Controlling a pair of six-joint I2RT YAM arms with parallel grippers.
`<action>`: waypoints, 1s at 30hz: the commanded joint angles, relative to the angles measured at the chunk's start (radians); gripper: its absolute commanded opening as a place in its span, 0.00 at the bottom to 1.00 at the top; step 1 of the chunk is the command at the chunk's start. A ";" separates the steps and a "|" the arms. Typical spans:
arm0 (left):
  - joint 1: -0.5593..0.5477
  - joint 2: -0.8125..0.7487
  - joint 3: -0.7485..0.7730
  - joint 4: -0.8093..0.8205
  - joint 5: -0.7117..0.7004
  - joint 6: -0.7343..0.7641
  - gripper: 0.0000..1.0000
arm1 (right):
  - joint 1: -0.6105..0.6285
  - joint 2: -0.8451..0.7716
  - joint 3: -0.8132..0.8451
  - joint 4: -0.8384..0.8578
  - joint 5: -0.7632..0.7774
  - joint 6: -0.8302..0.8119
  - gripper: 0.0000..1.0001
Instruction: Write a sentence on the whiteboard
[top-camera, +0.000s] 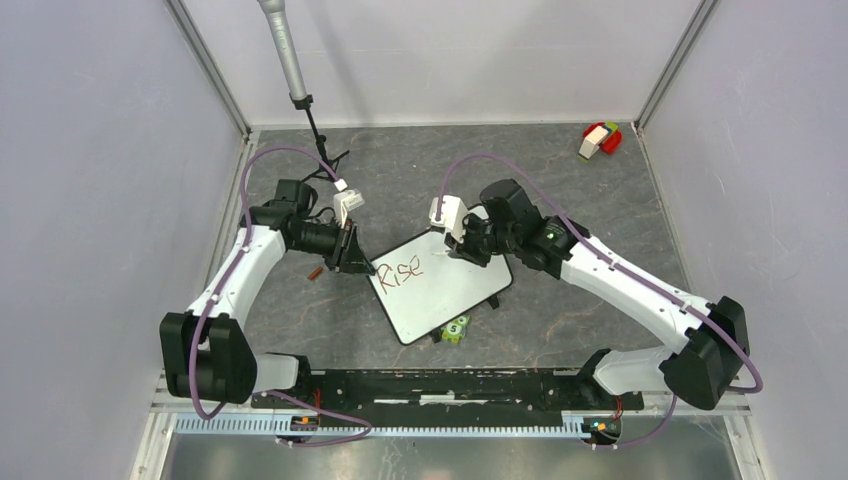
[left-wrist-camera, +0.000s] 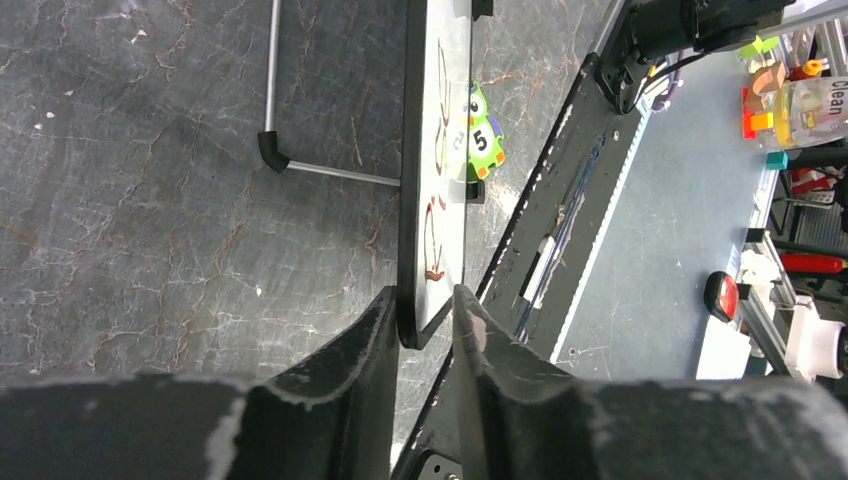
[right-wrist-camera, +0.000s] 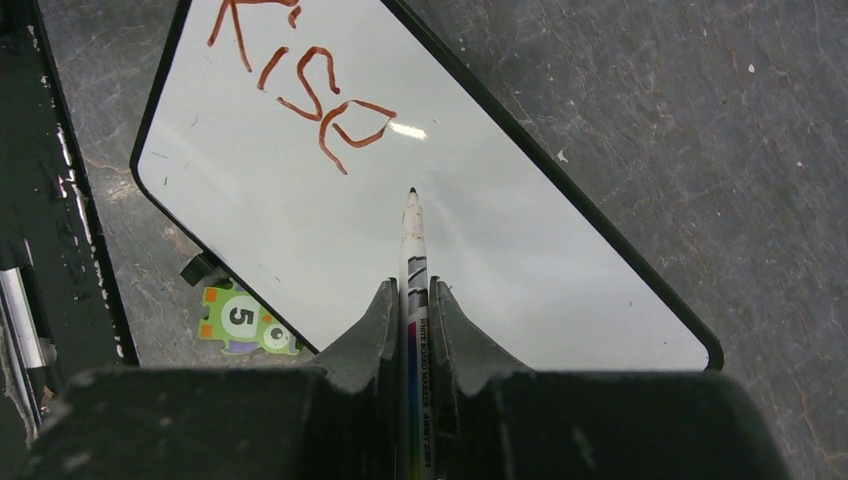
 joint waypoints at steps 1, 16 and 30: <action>-0.008 0.010 0.039 -0.003 0.010 -0.009 0.28 | -0.008 -0.020 0.011 0.021 -0.007 -0.013 0.00; -0.008 0.023 0.042 -0.003 -0.018 -0.010 0.04 | -0.009 0.032 0.010 0.038 0.039 -0.013 0.00; -0.008 0.041 0.042 -0.003 -0.022 -0.004 0.03 | -0.009 0.062 0.018 0.071 0.047 -0.010 0.00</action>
